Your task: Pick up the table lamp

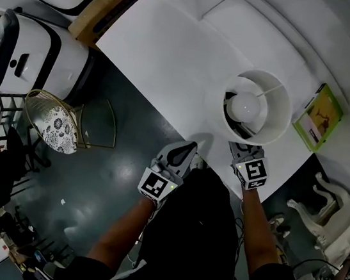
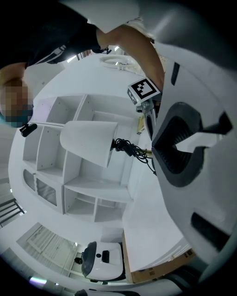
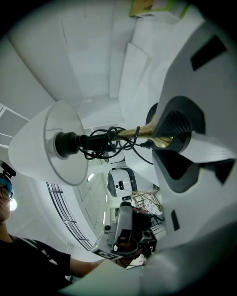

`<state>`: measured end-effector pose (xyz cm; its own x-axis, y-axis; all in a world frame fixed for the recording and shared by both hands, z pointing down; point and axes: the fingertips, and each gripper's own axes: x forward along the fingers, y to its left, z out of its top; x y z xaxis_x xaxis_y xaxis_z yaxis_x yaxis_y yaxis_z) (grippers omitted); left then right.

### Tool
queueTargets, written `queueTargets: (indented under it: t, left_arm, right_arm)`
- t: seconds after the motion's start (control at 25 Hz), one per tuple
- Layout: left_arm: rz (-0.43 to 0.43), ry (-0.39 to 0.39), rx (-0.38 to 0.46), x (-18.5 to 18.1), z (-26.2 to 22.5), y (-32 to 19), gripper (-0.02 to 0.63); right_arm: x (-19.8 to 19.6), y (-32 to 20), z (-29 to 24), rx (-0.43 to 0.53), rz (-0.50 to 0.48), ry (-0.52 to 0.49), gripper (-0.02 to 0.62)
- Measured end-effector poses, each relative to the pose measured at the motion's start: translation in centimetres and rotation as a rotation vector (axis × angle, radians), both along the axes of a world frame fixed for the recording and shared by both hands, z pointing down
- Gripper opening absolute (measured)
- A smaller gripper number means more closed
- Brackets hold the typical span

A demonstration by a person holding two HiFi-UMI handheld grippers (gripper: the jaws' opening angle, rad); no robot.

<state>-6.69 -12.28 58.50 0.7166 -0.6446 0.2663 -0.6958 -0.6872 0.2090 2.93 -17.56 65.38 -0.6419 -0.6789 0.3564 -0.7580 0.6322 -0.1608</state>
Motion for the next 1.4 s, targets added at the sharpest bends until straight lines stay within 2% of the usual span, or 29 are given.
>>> queueTargets:
  t: [0.24,0.56,0.8,1.12,1.24,1.4]
  left_arm:
    - [-0.015,0.020,-0.028,-0.2,0.2,-0.1,0.018]
    - [-0.051,0.031,-0.025,-1.0,-0.3,-1.5,0.018]
    - [-0.034,0.004,-0.011,-1.0,0.3,-1.5,0.018]
    - [-0.018,-0.013,-0.016,-0.9,0.5,-1.4,0.018]
    - [-0.005,-0.022,0.006,-0.9,0.8,-1.5,0.018]
    - [-0.021,-0.009,-0.011,-0.9,0.4,-1.7,0.018]
  right_arm:
    - [-0.4,-1.5,0.1,0.013,-0.012,0.006,0.079]
    - [-0.1,-2.9,0.5,0.011,0.010,0.021,0.098]
    - [-0.5,-3.7,0.9,0.009,0.010,0.033,0.115]
    - [-1.2,-5.3,-0.5,0.052,-0.001,0.053,0.120]
    - [-1.8,-6.0,-0.6,0.059,-0.017,0.059,0.121]
    - [-2.4,-6.5,-0.5,0.063,-0.024,0.062,0.121]
